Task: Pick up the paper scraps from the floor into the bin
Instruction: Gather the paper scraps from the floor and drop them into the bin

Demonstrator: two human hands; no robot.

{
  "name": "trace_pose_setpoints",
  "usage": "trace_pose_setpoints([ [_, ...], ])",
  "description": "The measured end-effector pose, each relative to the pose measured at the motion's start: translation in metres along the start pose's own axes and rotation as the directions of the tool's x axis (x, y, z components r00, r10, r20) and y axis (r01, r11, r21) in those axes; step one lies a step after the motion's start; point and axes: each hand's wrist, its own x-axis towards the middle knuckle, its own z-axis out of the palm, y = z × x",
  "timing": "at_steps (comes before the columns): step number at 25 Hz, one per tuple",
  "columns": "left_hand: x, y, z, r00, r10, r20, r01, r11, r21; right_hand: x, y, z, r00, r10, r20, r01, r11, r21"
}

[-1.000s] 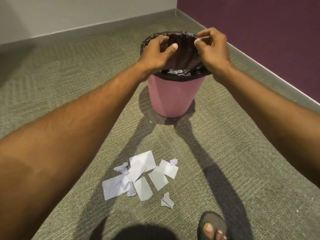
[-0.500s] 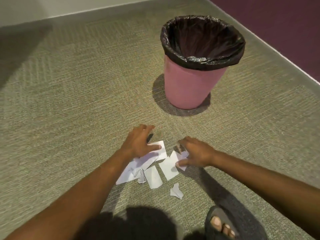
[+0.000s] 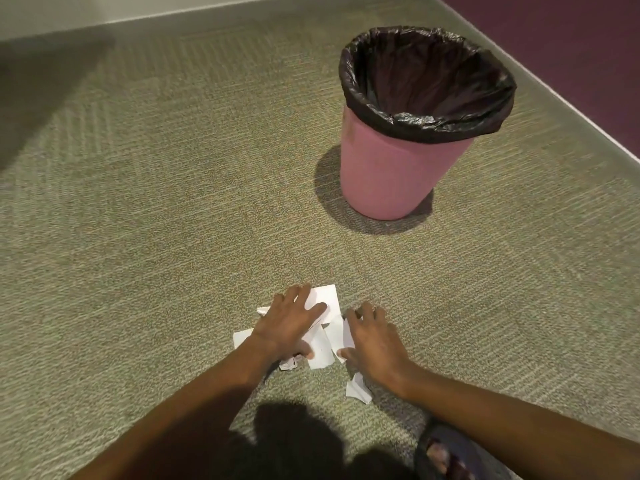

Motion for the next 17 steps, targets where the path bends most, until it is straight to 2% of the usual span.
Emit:
trace_pose_setpoints([
  [6, -0.006, -0.003, 0.010, 0.987, 0.100, -0.127, -0.120, 0.980, -0.157, -0.002, -0.012, 0.004, 0.991, -0.136, 0.005, 0.135, 0.986, 0.098],
  [9, -0.007, -0.002, 0.019, 0.991, 0.063, -0.119, -0.097, 0.946, -0.309, -0.002, -0.009, 0.001, 0.984, -0.176, 0.040, 0.167, 0.972, 0.164],
  [13, -0.003, 0.003, 0.026, 0.988, 0.014, -0.156, -0.076, 0.913, -0.402, 0.005, -0.002, -0.020, 0.994, -0.096, 0.055, 0.075, 0.948, 0.309],
  [17, 0.015, 0.001, 0.001, 0.981, -0.089, -0.170, -0.020, 0.833, -0.553, 0.016, 0.011, -0.054, 0.999, -0.023, -0.028, 0.033, 0.911, 0.412],
])
